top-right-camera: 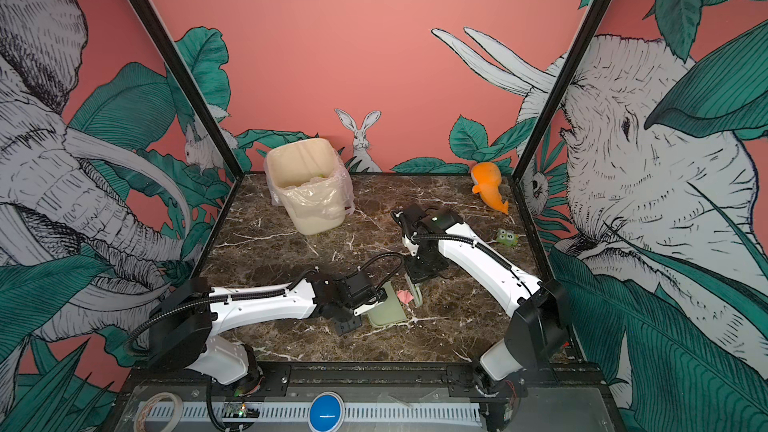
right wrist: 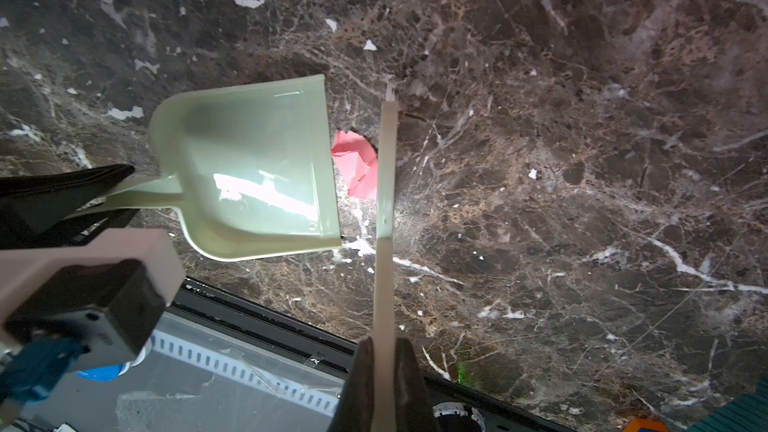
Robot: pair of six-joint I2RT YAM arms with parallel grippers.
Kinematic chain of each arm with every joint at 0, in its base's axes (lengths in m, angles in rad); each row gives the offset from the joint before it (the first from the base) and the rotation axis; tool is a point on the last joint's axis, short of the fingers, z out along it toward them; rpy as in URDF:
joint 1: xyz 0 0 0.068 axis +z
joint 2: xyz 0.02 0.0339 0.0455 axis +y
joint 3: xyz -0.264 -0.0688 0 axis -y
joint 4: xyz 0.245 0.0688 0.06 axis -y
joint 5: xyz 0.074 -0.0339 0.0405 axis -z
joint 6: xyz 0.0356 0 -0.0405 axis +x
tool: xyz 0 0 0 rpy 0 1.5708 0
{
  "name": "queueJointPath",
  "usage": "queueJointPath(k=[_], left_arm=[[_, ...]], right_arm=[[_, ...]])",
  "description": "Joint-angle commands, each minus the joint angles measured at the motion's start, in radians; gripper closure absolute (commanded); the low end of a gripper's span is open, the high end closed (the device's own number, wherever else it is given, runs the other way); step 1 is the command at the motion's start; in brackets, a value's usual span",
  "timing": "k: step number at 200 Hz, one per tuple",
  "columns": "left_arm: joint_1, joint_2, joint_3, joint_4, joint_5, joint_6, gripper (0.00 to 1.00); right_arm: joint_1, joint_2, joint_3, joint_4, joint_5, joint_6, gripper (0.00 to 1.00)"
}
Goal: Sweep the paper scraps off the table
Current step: 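Sweep the pink scrap into the dustpan with the right gripper's brush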
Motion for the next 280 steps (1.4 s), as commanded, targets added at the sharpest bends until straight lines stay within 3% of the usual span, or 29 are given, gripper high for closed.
queueJointPath(k=[1, 35, 83, 108, 201, 280], left_arm=[[-0.005, 0.001, -0.01, 0.007, -0.006, -0.017, 0.99], [-0.006, 0.001, -0.011, 0.006, -0.005, -0.022, 0.99], [-0.005, -0.001, -0.013, 0.006, 0.001, -0.028, 0.99], [-0.005, 0.001, -0.013, 0.005, -0.001, -0.027, 0.99], [-0.005, 0.002, -0.012, 0.006, -0.002, -0.028, 0.99], [-0.005, 0.001, -0.012, 0.004, -0.005, -0.033, 0.99]], right_arm=[[0.037, -0.005, 0.03, 0.01, -0.096, 0.025, 1.0], [0.045, -0.055, 0.01, 0.052, -0.189, 0.051, 1.0], [0.027, -0.038, 0.048, -0.105, 0.058, -0.03, 1.0], [0.028, 0.001, 0.05, -0.116, 0.098, -0.043, 1.0], [0.134, 0.118, 0.117, -0.091, -0.061, -0.065, 1.0], [0.167, 0.049, 0.122, -0.084, -0.192, -0.053, 1.0]])
